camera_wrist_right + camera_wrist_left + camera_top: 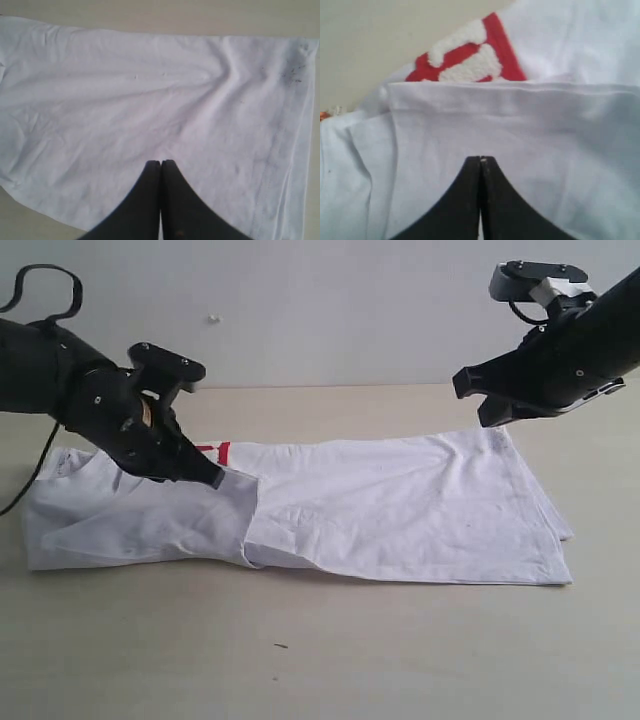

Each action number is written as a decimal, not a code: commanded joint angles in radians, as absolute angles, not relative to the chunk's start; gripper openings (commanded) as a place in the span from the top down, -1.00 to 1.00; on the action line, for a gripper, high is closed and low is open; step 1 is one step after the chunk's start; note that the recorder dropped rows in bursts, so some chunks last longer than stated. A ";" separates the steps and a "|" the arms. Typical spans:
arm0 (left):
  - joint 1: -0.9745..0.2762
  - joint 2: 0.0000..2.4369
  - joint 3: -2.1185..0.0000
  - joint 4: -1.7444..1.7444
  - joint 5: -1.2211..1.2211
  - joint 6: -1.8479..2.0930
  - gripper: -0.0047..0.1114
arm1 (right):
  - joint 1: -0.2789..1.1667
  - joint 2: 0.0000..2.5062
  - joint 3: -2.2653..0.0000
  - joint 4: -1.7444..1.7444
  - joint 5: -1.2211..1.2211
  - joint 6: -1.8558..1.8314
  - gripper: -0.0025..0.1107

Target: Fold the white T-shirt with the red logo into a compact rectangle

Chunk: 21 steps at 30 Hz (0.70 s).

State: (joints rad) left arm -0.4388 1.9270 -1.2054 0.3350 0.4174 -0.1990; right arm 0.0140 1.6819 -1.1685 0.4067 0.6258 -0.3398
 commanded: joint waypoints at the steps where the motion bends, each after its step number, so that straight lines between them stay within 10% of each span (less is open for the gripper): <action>1: -0.479 1.818 -1.125 0.311 0.438 -0.191 0.92 | 0.012 1.674 -1.164 0.412 0.644 -0.350 0.96; 21: -0.579 2.060 -1.251 0.015 0.313 0.098 0.92 | 0.012 1.674 -1.140 0.436 0.640 -0.366 0.96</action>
